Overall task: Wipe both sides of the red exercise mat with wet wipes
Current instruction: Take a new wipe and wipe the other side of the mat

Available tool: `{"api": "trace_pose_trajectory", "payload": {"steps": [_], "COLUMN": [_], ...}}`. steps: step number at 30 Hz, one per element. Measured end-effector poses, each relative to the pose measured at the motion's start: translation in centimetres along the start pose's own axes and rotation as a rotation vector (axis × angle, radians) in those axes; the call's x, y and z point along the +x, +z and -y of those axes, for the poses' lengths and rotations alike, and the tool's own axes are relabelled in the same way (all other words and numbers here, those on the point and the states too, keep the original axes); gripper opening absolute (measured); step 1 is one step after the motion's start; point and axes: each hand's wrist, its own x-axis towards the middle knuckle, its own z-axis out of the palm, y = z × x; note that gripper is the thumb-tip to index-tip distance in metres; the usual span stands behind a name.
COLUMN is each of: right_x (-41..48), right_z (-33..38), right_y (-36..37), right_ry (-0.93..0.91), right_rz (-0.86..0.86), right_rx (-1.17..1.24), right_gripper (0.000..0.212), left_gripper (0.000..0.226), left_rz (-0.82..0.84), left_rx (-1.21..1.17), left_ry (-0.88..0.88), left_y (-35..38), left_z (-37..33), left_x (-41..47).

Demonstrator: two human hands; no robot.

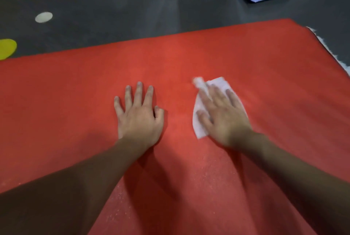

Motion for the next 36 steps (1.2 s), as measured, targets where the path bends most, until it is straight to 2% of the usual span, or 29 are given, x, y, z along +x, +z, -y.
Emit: {"api": "trace_pose_trajectory", "payload": {"steps": [1, 2, 3, 6, 8, 11, 12, 13, 15, 17, 18, 20, 22, 23, 25, 27, 28, 30, 32, 33, 36], "right_x": [0.5, 0.4, -0.2, -1.9, -0.2, 2.6, 2.6, 2.4, 1.2, 1.8, 2.9, 4.8, 5.4, 5.1, 3.9, 4.5, 5.6, 7.8, 8.8, 8.6, 7.5], "right_z": [0.6, 1.9, 3.8, 4.6, 1.6, 0.6, 2.1, 3.7, 5.1, 2.5, 0.9, -0.5, 2.0, 3.8, 5.5, 3.3, 1.9, 0.6, 3.0, 4.8, 5.3], "right_y": [0.1, 0.3, 0.6, 0.9, 0.2, 0.0, 0.3, 0.6, 0.8, 0.4, 0.0, -0.5, 0.1, 0.3, 0.7, 0.5, 0.1, -0.3, 0.2, 0.4, 0.8], "right_ry": [0.137, 0.198, 0.172, -0.174, -0.227, 0.142, 0.216, 0.211, 0.024, -0.174, -0.177, 0.076, 0.272, 0.259, 0.059, -0.135, -0.144, 0.081, 0.259, 0.231, -0.111], "right_rz": [-0.023, -0.058, -0.087, -0.002, 0.026, -0.035, -0.053, -0.067, -0.055, -0.001, 0.010, -0.012, -0.055, -0.068, -0.091, -0.070, -0.067, -0.073, -0.086, -0.100, -0.094], "right_rx": [0.008, -0.003, -0.008, -0.005, -0.008, 0.030, 0.036, 0.035, 0.023, -0.013, -0.020, 0.017, 0.025, 0.019, 0.006, 0.006, 0.012, 0.044, 0.032, 0.015, -0.015], "right_gripper": [0.069, 0.069, 0.068, 0.067, 0.068, 0.069, 0.069, 0.069, 0.069, 0.071, 0.072, 0.071, 0.068, 0.067, 0.068, 0.069, 0.070, 0.068, 0.068, 0.068, 0.068], "left_gripper": [0.070, 0.070, 0.070, 0.071, 0.072, 0.071, 0.071, 0.071, 0.070, 0.070, 0.071, 0.071, 0.070, 0.069, 0.068, 0.070, 0.072, 0.073, 0.073, 0.072, 0.073], "left_rz": [-0.003, -0.007, -0.013, -0.015, -0.010, -0.012, -0.014, -0.018, -0.019, -0.015, -0.012, -0.009, -0.021, -0.032, -0.067, -0.116, -0.137, -0.146, -0.127, -0.119, -0.096], "left_rx": [0.003, 0.006, 0.012, 0.030, 0.032, 0.037, 0.039, 0.040, 0.035, 0.017, 0.009, 0.000, -0.012, -0.021, -0.055, -0.117, -0.138, -0.141, -0.119, -0.104, -0.076], "left_ry": [-0.001, -0.001, -0.002, 0.004, 0.004, 0.003, 0.002, 0.000, 0.002, 0.003, 0.001, 0.004, 0.000, -0.005, -0.012, -0.052, -0.079, -0.107, -0.105, -0.103, -0.093], "left_y": [0.0, 0.0, 0.0, -0.1, -0.1, -0.1, -0.1, -0.1, -0.1, -0.2, -0.2, -0.2, -0.2, -0.2, -0.1, 0.0, 0.1, 0.2, 0.3, 0.3, 0.3], "left_z": [0.0, 0.0, 0.0, 0.0, 0.0, -0.1, 0.0, 0.0, 0.0, 0.0, 0.0, 0.0, 0.0, 0.0, 0.1, 0.3, 0.4, 0.3, 0.1, 0.1, 0.1], "left_x": [0.0, 0.0, 0.0, -0.1, -0.1, 0.0, 0.0, 0.0, 0.0, 0.0, 0.0, 0.0, 0.0, 0.0, 0.0, 0.2, 0.3, 0.5, 0.7, 0.7, 0.7]}}
